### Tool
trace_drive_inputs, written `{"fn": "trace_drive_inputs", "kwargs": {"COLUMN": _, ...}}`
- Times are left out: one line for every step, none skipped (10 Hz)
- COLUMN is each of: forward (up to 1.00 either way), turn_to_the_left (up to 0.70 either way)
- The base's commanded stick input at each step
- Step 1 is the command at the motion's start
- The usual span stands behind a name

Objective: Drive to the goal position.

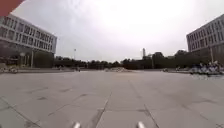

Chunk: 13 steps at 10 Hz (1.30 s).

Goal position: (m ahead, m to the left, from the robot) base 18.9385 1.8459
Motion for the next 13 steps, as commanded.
{"fn": "trace_drive_inputs", "kwargs": {"forward": 0.5, "turn_to_the_left": 0.0}}
{"fn": "trace_drive_inputs", "kwargs": {"forward": 0.5, "turn_to_the_left": 0.0}}
{"fn": "trace_drive_inputs", "kwargs": {"forward": 0.5, "turn_to_the_left": 0.0}}
{"fn": "trace_drive_inputs", "kwargs": {"forward": 0.5, "turn_to_the_left": 0.0}}
{"fn": "trace_drive_inputs", "kwargs": {"forward": 0.5, "turn_to_the_left": 0.0}}
{"fn": "trace_drive_inputs", "kwargs": {"forward": 0.5, "turn_to_the_left": 0.0}}
{"fn": "trace_drive_inputs", "kwargs": {"forward": 0.5, "turn_to_the_left": 0.14}}
{"fn": "trace_drive_inputs", "kwargs": {"forward": 0.5, "turn_to_the_left": 0.07}}
{"fn": "trace_drive_inputs", "kwargs": {"forward": 0.5, "turn_to_the_left": 0.0}}
{"fn": "trace_drive_inputs", "kwargs": {"forward": 0.5, "turn_to_the_left": 0.0}}
{"fn": "trace_drive_inputs", "kwargs": {"forward": 0.5, "turn_to_the_left": 0.0}}
{"fn": "trace_drive_inputs", "kwargs": {"forward": 0.5, "turn_to_the_left": 0.0}}
{"fn": "trace_drive_inputs", "kwargs": {"forward": 0.5, "turn_to_the_left": 0.0}}
